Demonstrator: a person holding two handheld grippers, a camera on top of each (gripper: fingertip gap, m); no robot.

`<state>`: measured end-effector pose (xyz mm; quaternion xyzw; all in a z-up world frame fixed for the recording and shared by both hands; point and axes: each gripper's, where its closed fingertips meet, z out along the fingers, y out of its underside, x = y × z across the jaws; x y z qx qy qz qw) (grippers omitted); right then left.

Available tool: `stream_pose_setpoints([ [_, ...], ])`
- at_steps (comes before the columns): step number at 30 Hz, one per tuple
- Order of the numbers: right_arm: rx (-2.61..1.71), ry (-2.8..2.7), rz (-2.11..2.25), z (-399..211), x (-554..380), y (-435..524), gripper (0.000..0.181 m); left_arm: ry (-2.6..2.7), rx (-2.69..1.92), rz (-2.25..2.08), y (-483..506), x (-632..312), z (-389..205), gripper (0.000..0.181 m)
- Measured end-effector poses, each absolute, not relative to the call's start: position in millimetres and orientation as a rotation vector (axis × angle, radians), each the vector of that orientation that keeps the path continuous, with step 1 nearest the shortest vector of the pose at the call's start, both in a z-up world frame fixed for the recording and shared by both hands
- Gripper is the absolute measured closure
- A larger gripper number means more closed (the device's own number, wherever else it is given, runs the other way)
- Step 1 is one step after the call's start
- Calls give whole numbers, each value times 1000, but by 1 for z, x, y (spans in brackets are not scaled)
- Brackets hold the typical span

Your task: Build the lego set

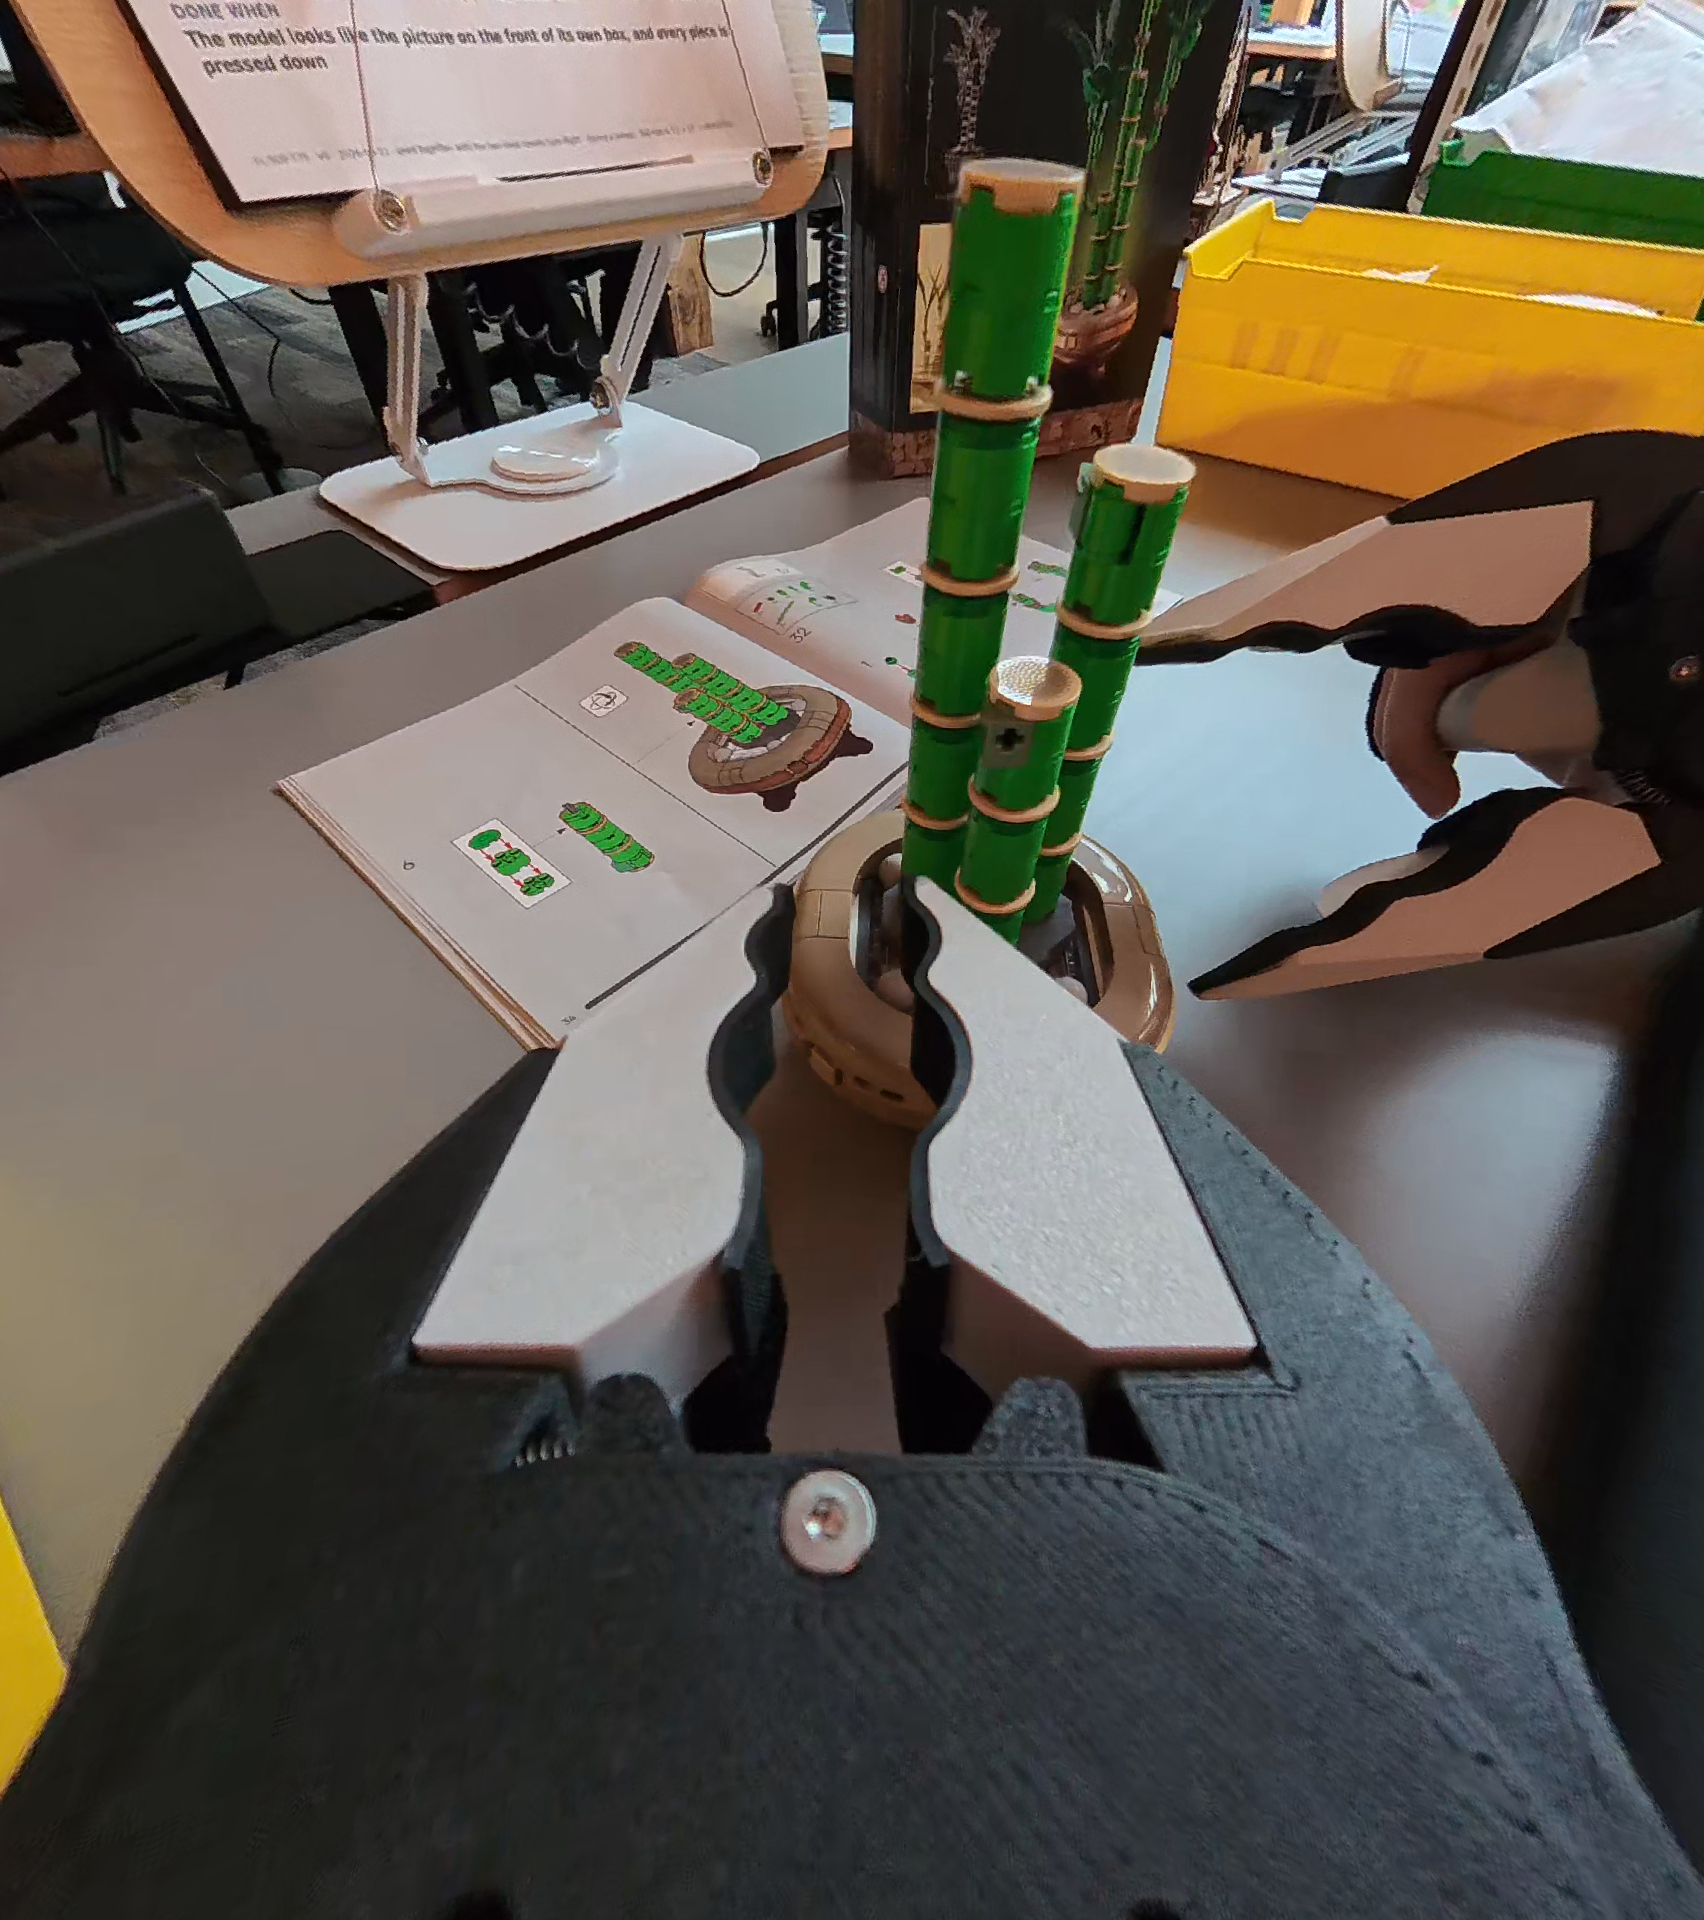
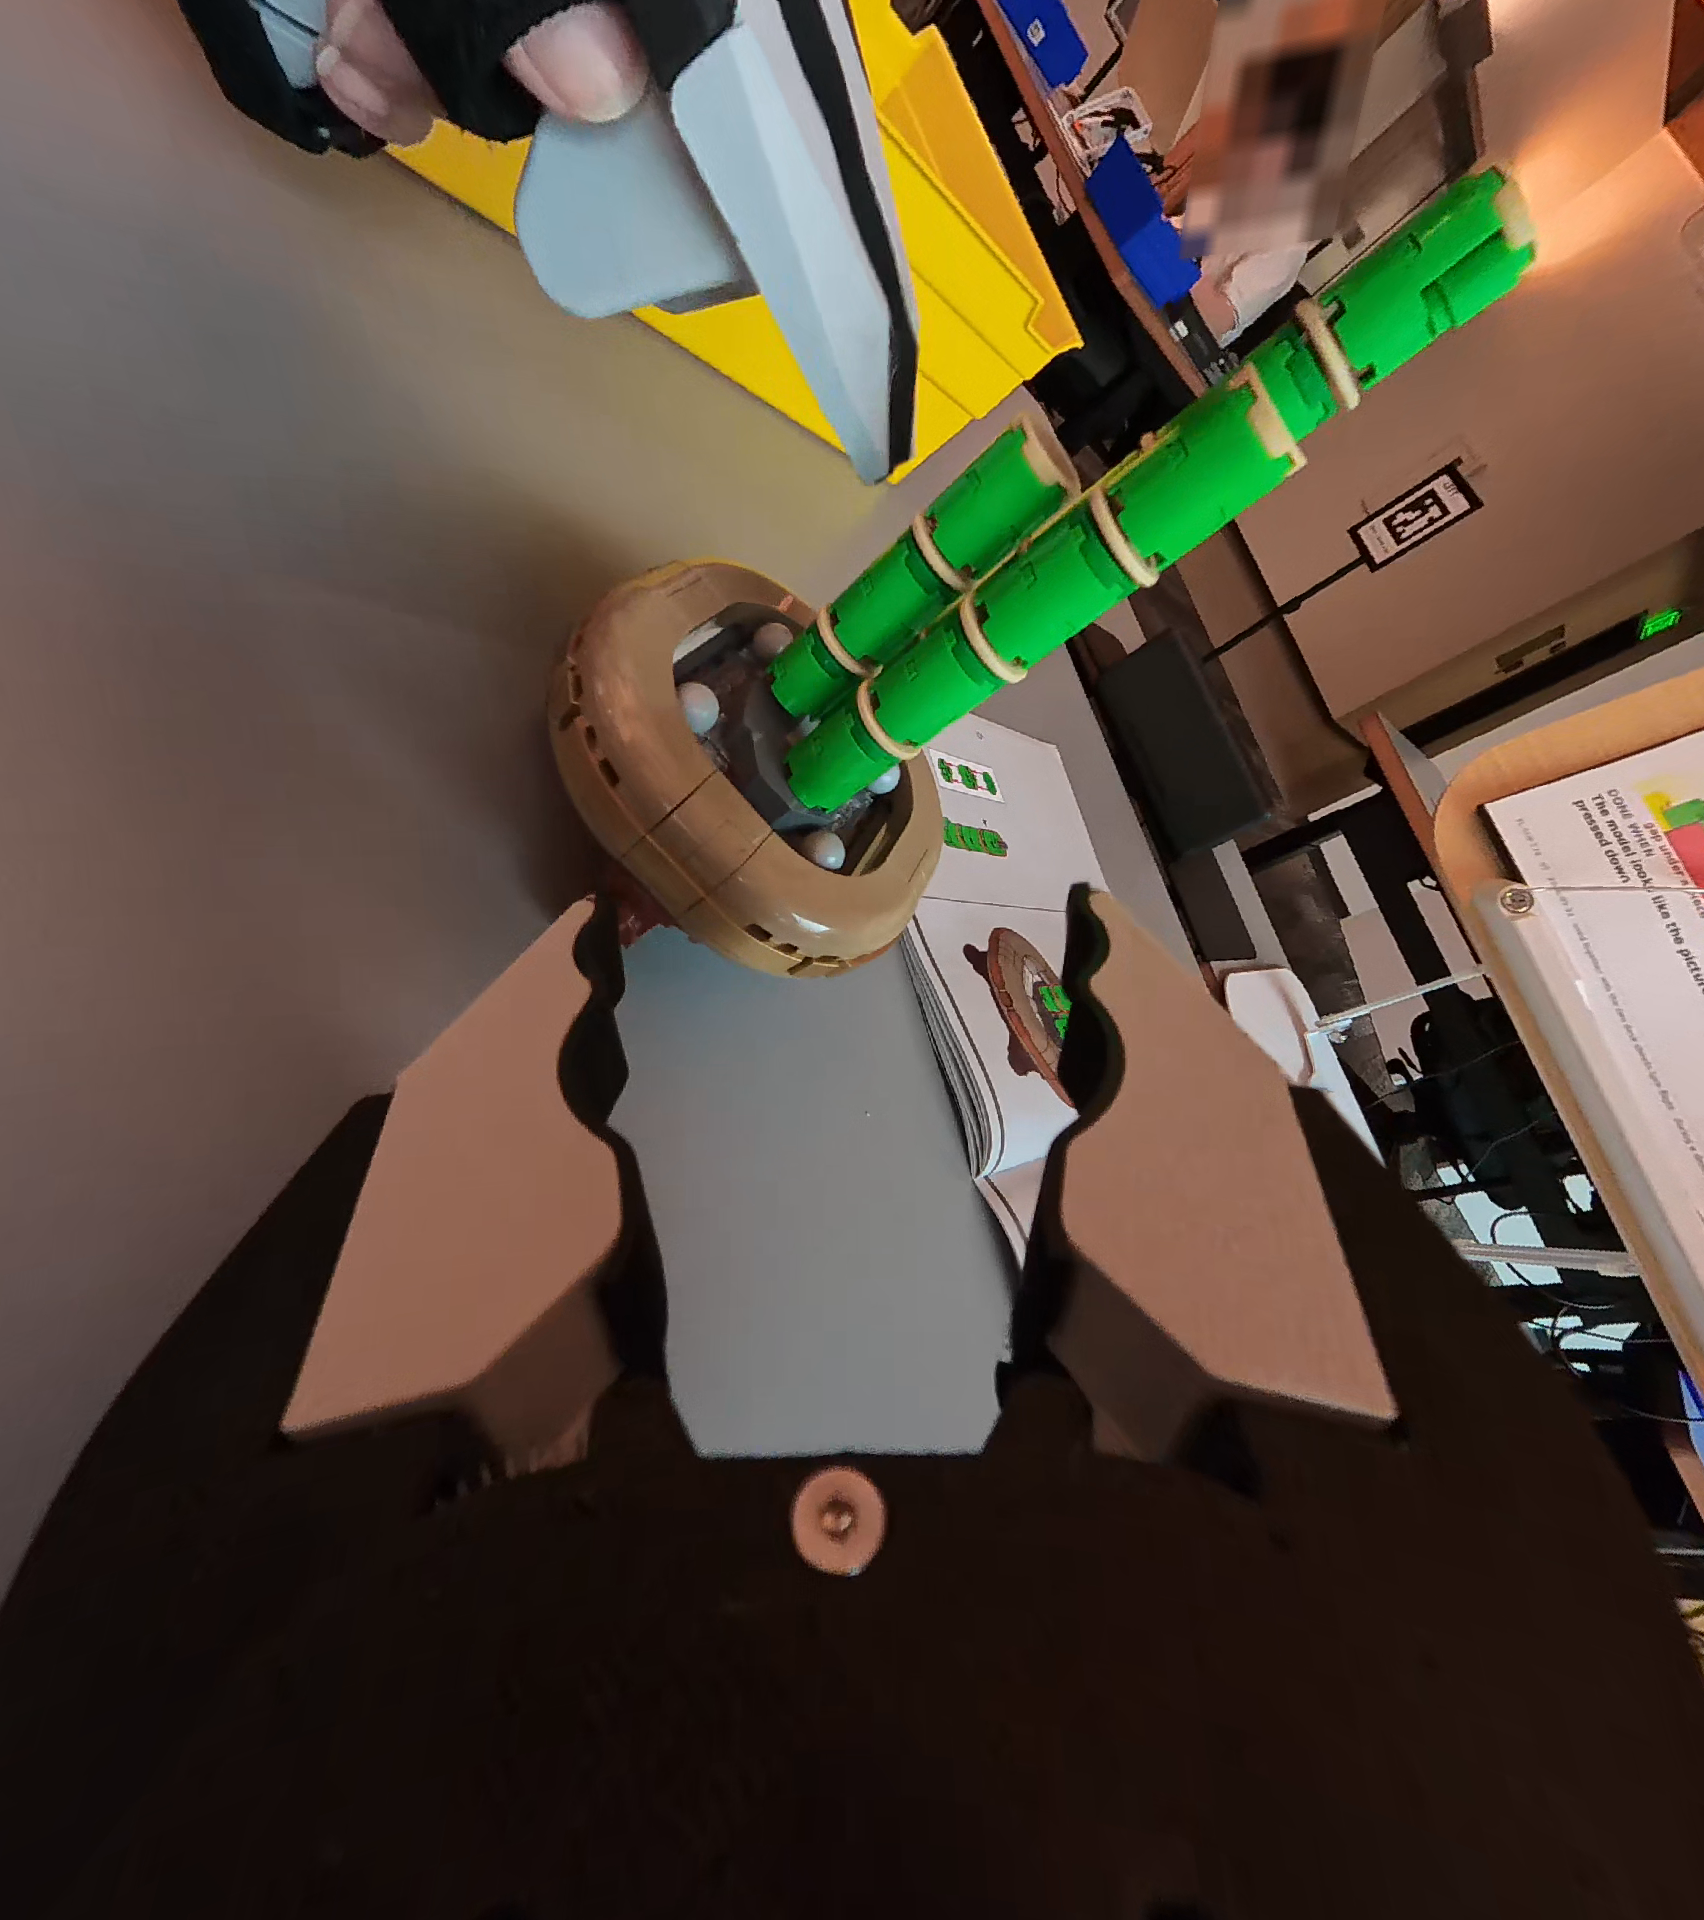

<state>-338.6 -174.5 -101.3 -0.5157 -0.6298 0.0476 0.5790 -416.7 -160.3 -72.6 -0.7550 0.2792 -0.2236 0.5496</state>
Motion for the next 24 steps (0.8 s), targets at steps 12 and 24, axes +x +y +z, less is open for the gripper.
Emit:
stream_pose_setpoints([
  [12,-1209,-1496,114,-107,-340,-176,97,660,-1791,-543,-161,-416,-73,162],
  [24,-1221,-1505,114,-110,-339,-175,97,660,-1797,-543,-161,-416,-74,162],
])
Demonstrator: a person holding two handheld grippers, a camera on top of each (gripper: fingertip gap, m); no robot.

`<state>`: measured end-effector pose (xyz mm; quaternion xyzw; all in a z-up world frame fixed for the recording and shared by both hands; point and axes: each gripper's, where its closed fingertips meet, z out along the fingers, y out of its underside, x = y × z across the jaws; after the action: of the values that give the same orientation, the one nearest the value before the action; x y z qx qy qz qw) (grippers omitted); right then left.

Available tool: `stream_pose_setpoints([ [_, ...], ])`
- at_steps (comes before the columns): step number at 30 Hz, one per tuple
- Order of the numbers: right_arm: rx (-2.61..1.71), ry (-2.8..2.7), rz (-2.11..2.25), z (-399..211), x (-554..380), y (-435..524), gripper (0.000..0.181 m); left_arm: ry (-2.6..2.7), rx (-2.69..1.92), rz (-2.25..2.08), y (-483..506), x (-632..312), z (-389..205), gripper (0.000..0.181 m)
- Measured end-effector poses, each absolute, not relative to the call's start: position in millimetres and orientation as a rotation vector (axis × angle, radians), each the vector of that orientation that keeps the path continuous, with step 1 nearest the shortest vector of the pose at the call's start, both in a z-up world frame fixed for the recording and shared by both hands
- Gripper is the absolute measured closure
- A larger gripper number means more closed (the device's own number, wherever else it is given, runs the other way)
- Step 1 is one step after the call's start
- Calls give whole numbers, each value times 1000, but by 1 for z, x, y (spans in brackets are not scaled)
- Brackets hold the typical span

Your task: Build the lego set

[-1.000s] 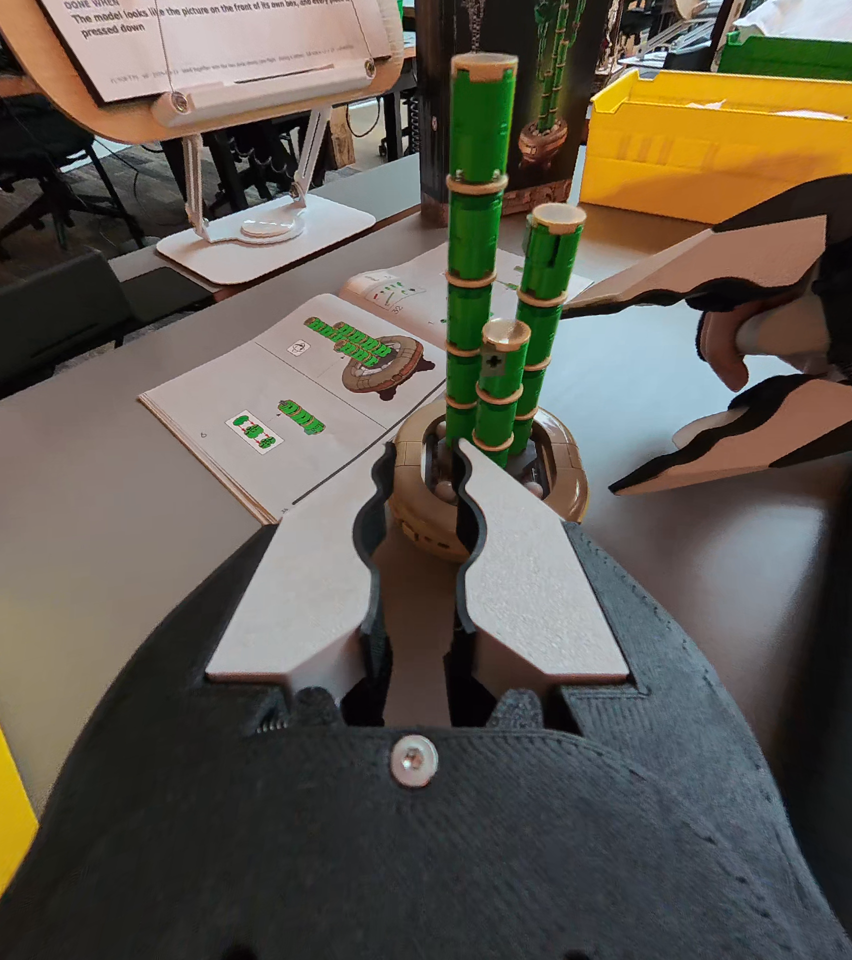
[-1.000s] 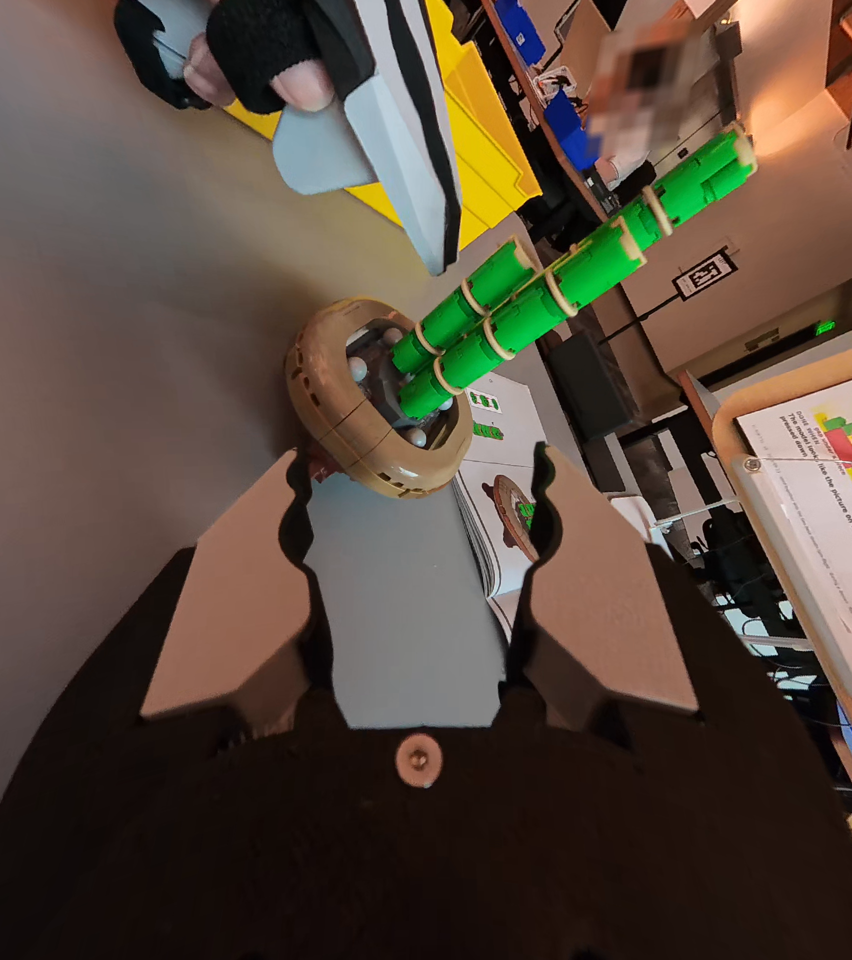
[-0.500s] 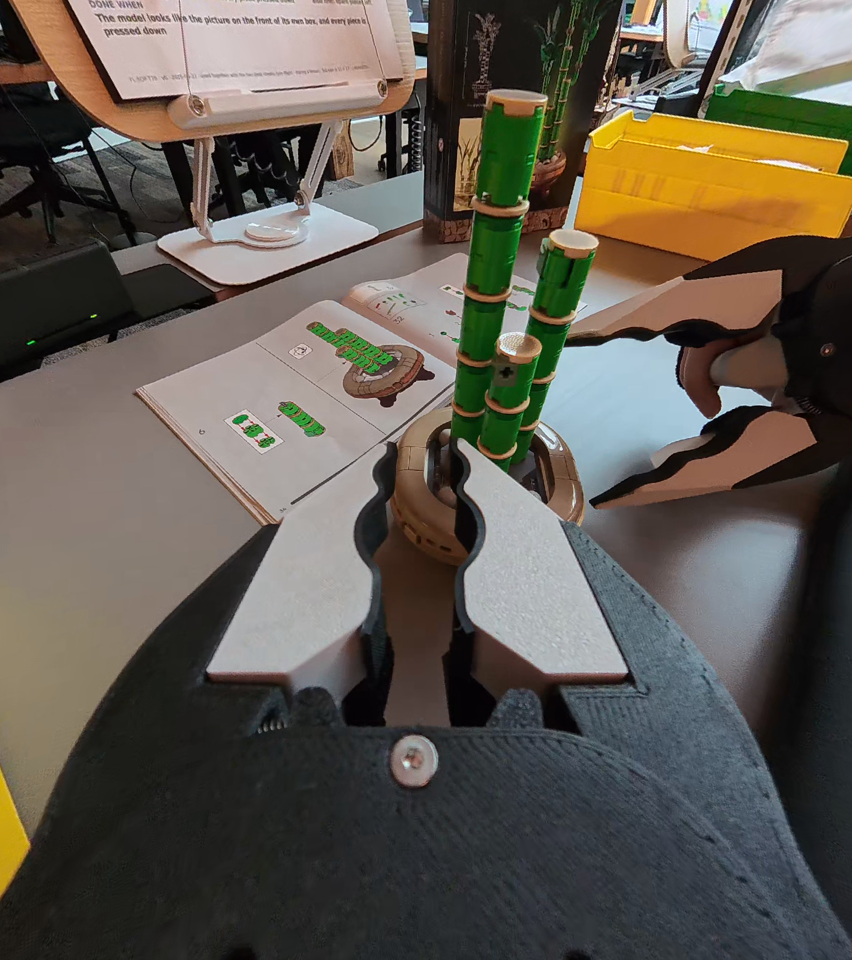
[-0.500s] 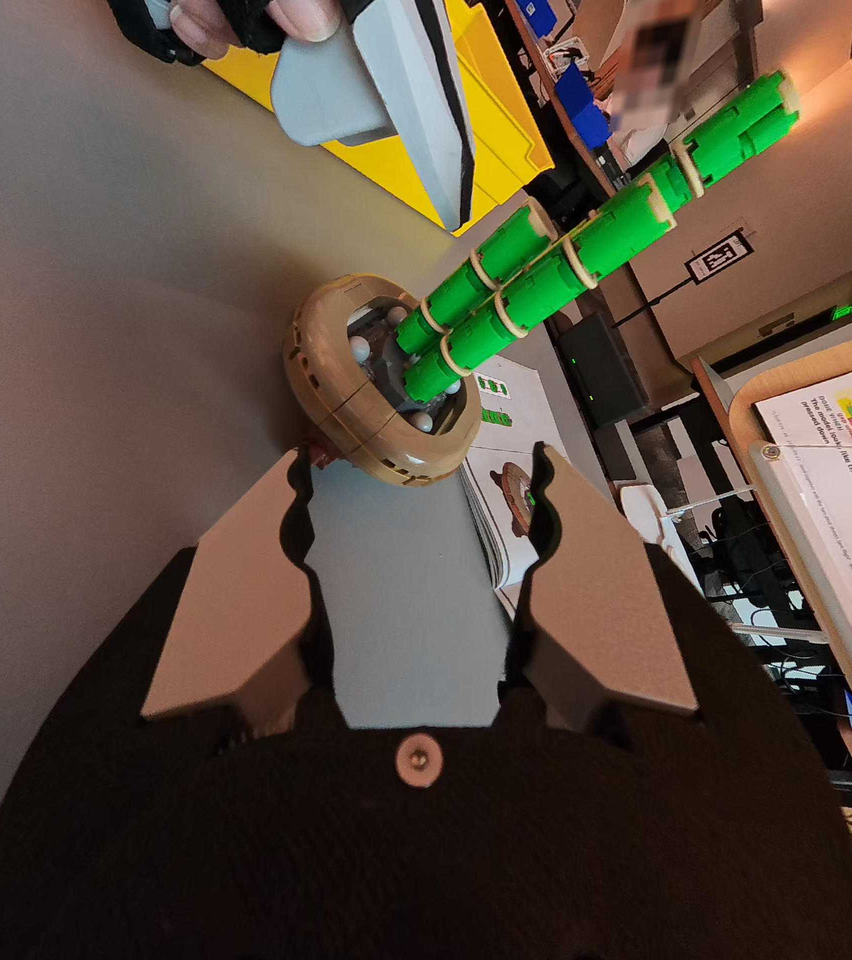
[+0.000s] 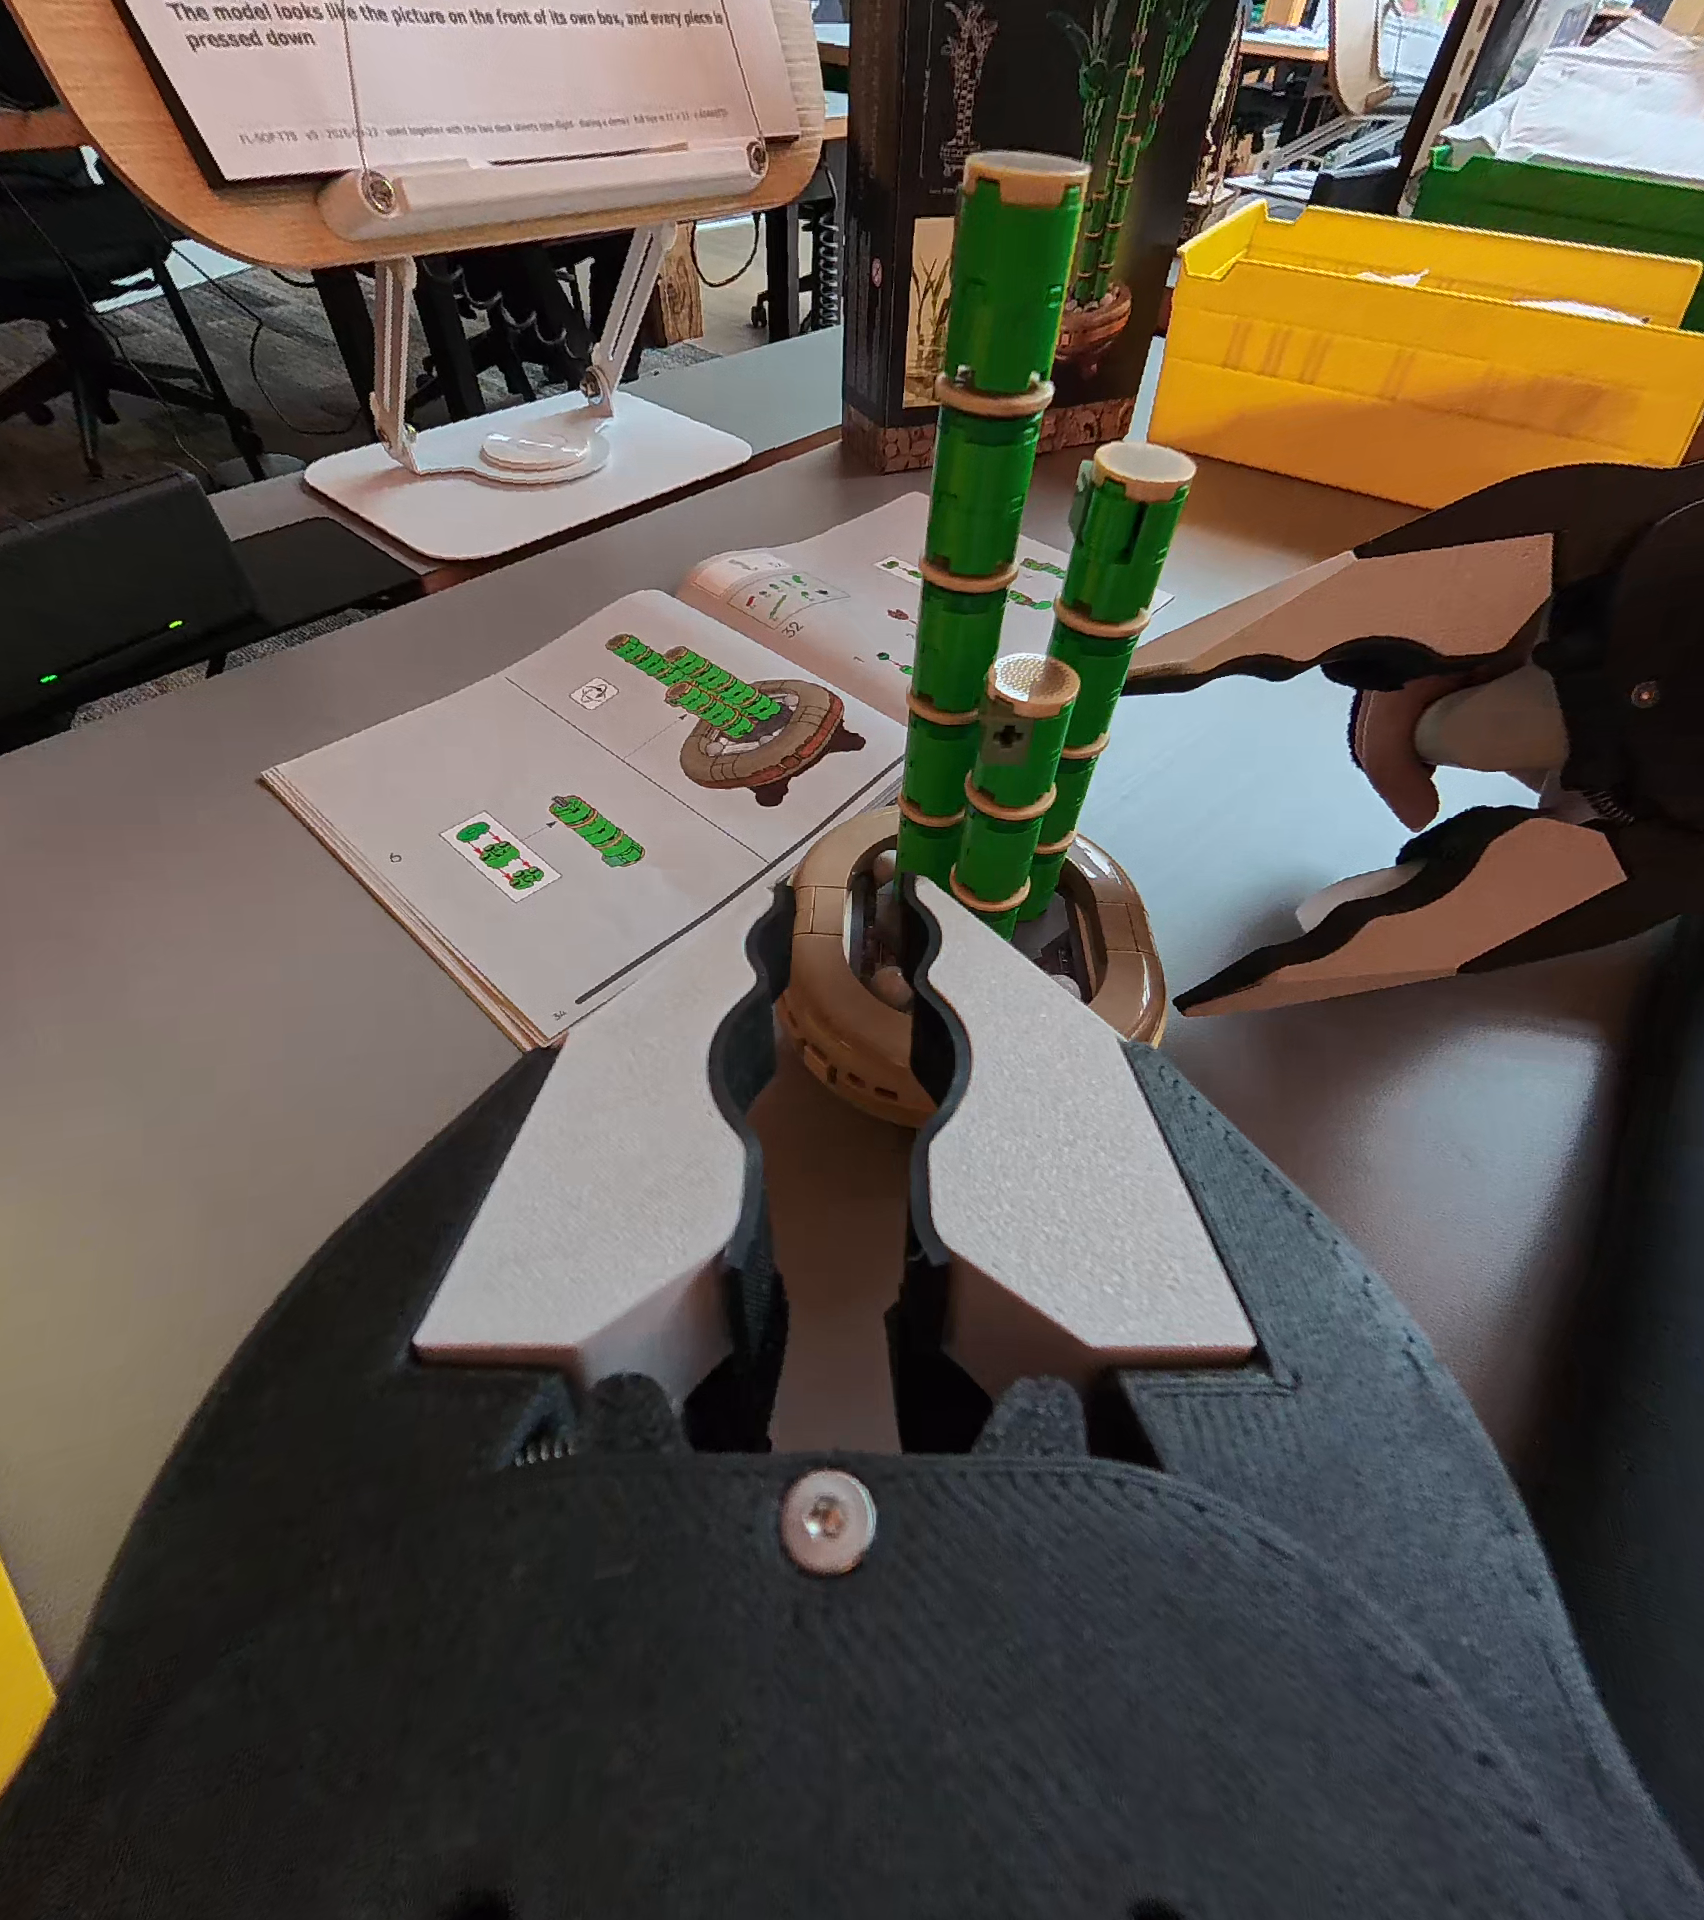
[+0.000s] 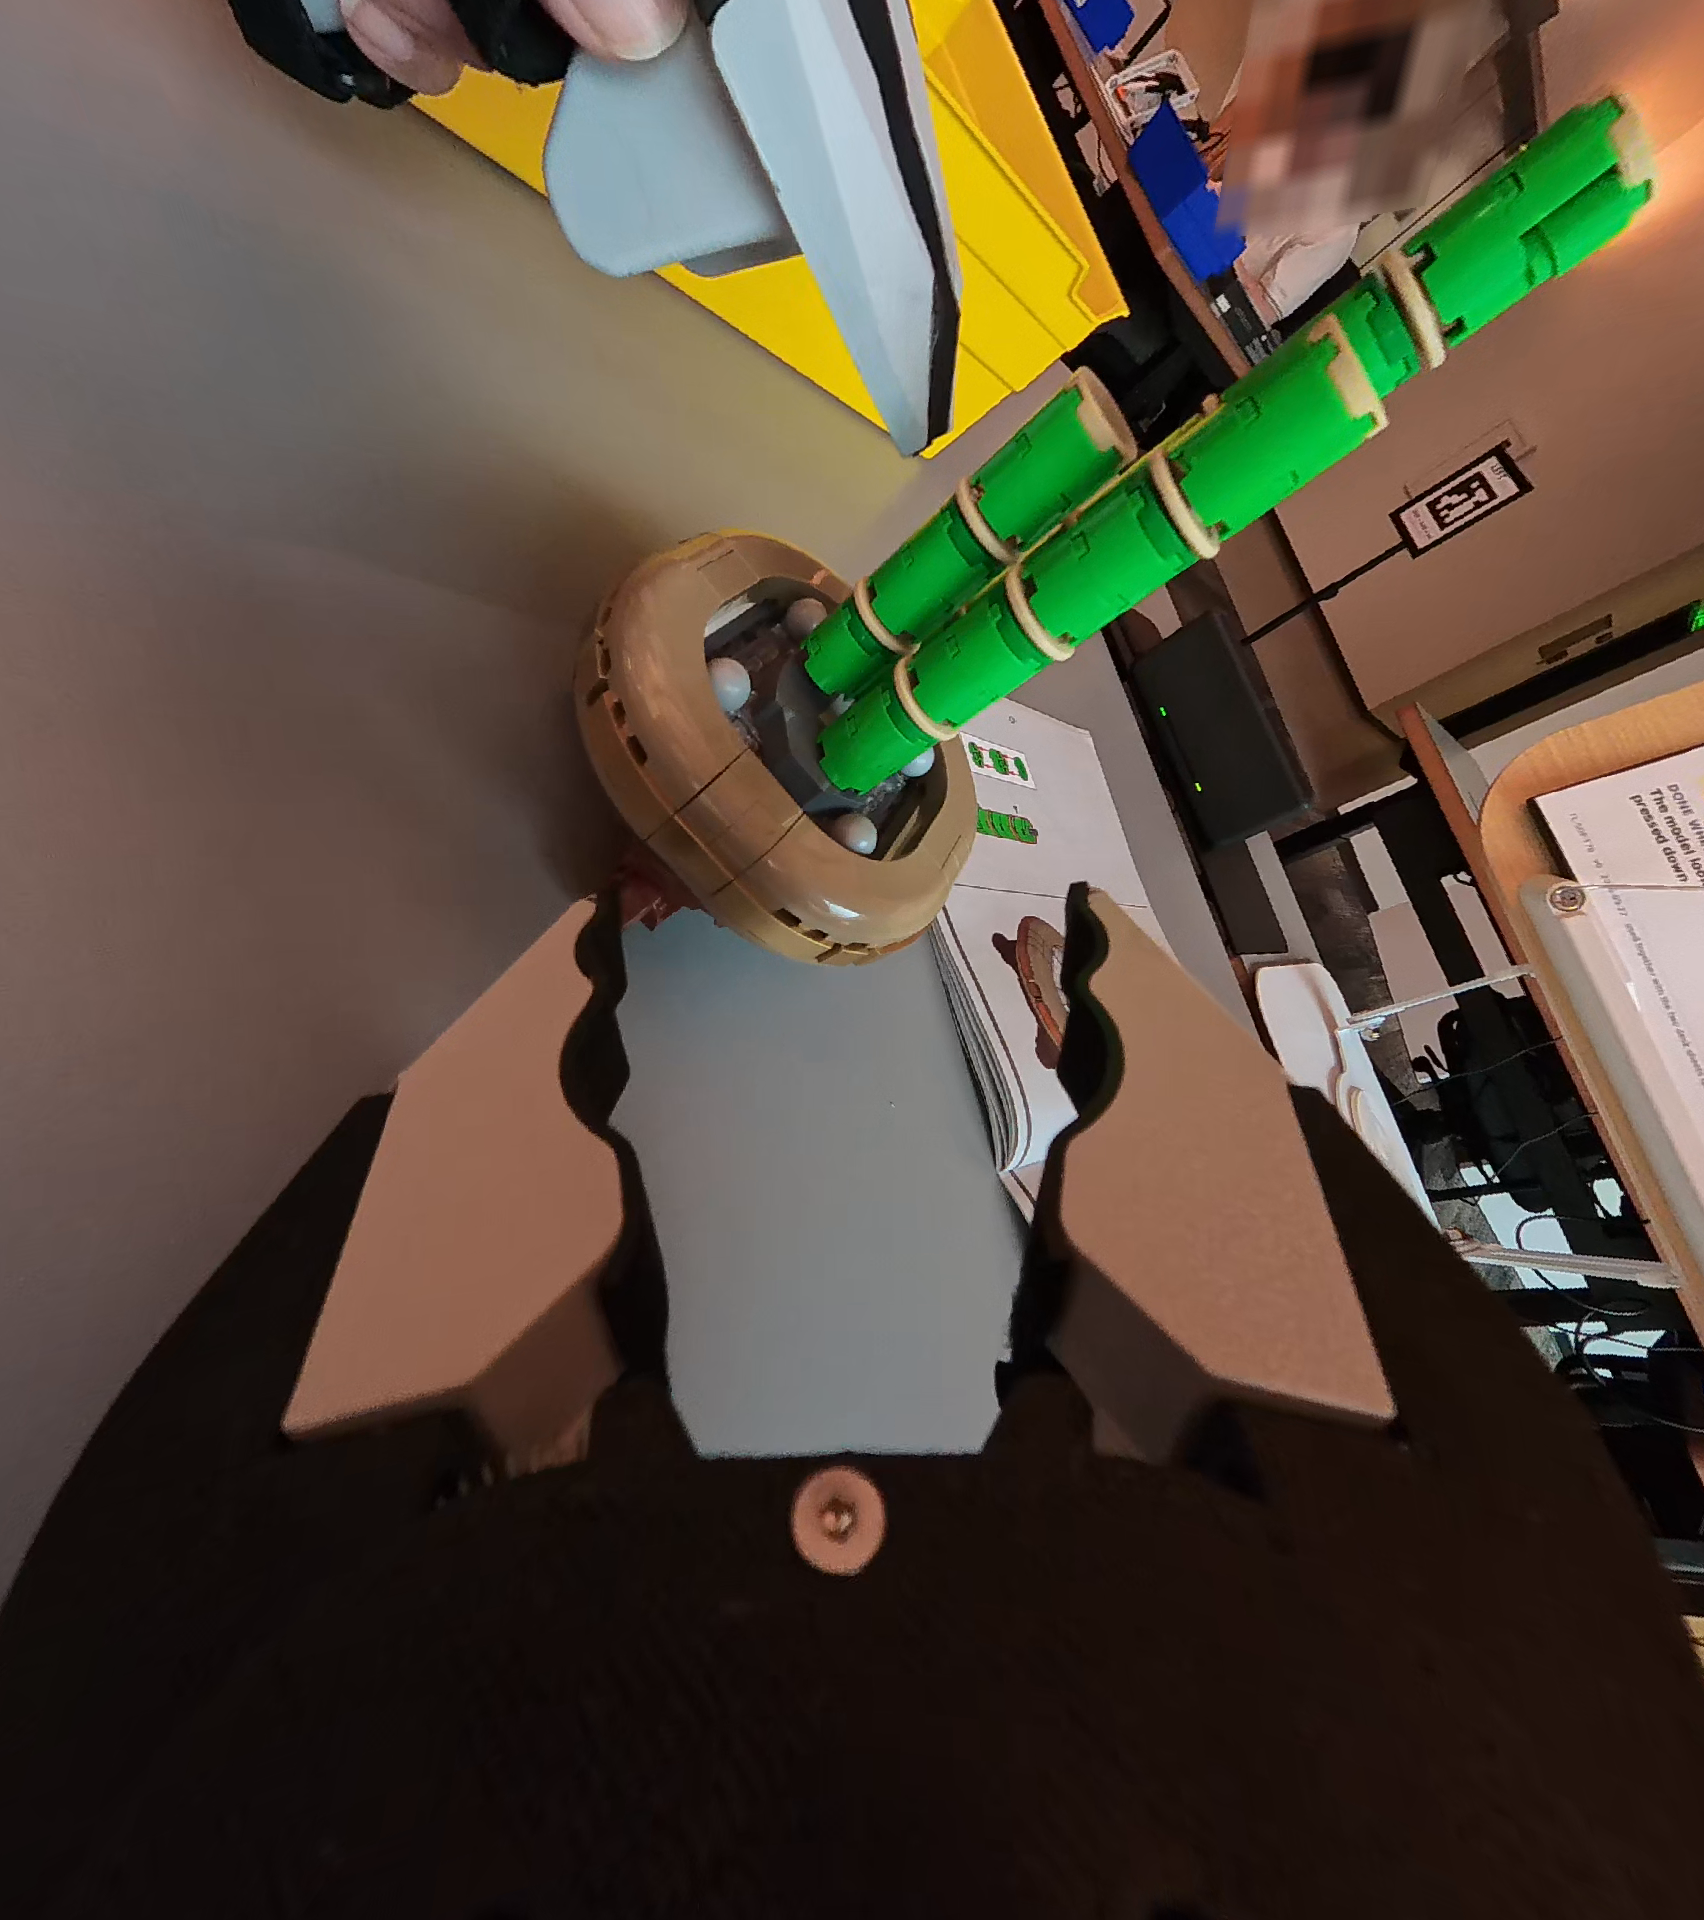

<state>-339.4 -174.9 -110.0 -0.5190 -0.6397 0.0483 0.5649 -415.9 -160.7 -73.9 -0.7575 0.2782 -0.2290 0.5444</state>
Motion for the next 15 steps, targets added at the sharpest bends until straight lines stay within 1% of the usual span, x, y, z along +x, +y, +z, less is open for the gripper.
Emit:
stream_pose_setpoints([
  [15,-1229,-1518,126,-113,-339,-176,97,664,-1814,-537,-160,-416,-78,162],
])
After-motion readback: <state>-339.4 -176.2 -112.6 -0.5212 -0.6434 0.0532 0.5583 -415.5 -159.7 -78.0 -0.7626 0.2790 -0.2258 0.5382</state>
